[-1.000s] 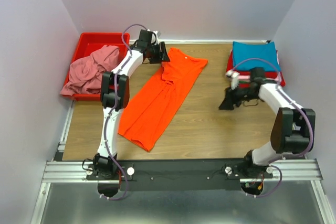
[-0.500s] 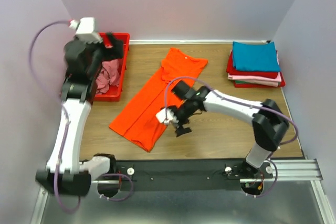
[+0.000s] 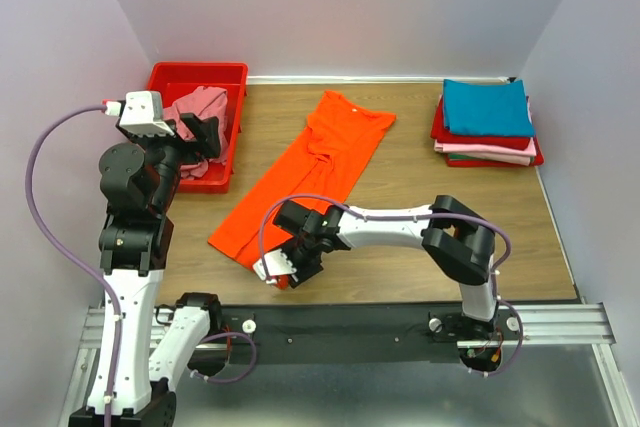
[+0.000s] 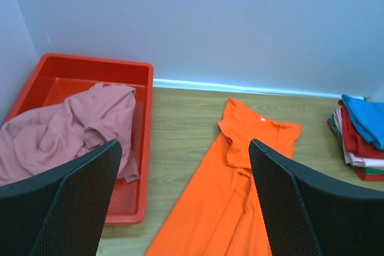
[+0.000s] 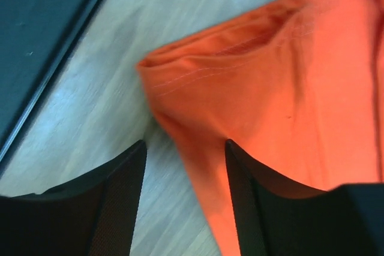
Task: Fold and stack the t-shirts
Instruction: Fold the tshirt
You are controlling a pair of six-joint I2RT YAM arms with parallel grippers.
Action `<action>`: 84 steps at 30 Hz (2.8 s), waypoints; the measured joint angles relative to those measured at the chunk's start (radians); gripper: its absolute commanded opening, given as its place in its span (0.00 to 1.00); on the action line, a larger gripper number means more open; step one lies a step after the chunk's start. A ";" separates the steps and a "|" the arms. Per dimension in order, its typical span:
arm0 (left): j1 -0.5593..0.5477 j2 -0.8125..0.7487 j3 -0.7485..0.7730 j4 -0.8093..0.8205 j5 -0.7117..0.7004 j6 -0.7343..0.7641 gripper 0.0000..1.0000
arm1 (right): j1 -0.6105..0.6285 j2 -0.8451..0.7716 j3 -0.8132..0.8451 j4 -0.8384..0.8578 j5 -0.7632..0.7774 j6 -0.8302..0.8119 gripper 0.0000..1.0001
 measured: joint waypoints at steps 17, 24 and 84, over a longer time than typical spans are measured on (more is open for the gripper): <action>0.000 -0.056 -0.001 -0.056 0.013 0.003 0.94 | -0.002 -0.087 -0.167 0.148 0.046 0.040 0.00; 0.000 -0.047 -0.071 -0.037 0.095 -0.016 0.94 | -0.003 -0.314 -0.407 0.041 0.045 -0.020 0.01; -0.182 0.895 0.016 0.293 0.285 -0.085 0.85 | -1.215 -0.693 -0.414 -0.090 -0.444 0.428 0.88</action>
